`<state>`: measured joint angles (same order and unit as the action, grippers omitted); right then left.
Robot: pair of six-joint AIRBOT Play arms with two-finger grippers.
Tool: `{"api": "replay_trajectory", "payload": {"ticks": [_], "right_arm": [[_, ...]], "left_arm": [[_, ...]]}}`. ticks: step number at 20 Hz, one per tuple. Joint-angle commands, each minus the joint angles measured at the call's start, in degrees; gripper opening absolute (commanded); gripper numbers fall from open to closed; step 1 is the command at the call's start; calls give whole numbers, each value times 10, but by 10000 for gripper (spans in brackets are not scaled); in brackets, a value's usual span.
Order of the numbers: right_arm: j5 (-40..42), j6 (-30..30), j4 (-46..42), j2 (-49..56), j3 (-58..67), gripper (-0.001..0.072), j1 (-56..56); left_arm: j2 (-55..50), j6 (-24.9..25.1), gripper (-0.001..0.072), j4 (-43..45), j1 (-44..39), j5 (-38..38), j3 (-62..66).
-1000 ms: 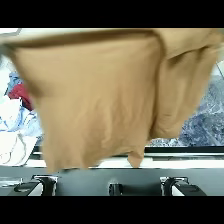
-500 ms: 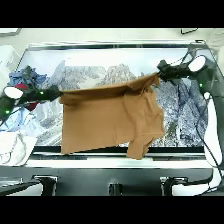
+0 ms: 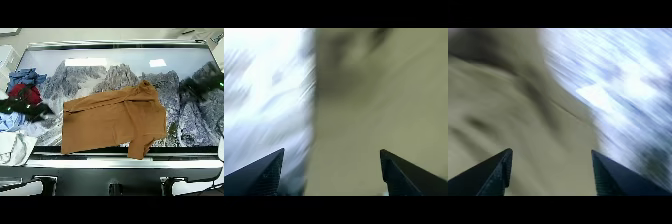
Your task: Fold the clothes and pants, and hang the long-sleeved shirts on hangers.
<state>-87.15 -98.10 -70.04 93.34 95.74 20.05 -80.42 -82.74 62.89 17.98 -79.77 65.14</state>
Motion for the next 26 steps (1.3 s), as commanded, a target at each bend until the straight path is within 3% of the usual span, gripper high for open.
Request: {"api": "replay_trajectory", "payload": {"ticks": [1, 6, 7, 13, 16, 21, 26], "right_arm": [[-110, 47, -63, -33, -88, 557, 55], [-61, 78, -22, -76, -236, 557, 53], [-66, 84, -22, -76, -243, 557, 53], [-88, 93, -19, -77, -246, 557, 54], [-92, 92, -20, -77, -246, 556, 54], [-35, 91, -30, -77, -290, 540, 54], [85, 123, 67, -58, -388, 531, 53]], "left_arm": [[54, 0, 526, 38, 75, -53, -137], [108, 104, 501, -50, 75, 44, -372], [108, 111, 452, -69, 74, 50, -389], [108, 110, 409, -110, 29, 109, -402], [108, 91, 40, -111, 11, 132, -402], [109, 95, 21, -110, 5, 132, -399], [136, 94, 21, -111, 5, 122, -399]]}}
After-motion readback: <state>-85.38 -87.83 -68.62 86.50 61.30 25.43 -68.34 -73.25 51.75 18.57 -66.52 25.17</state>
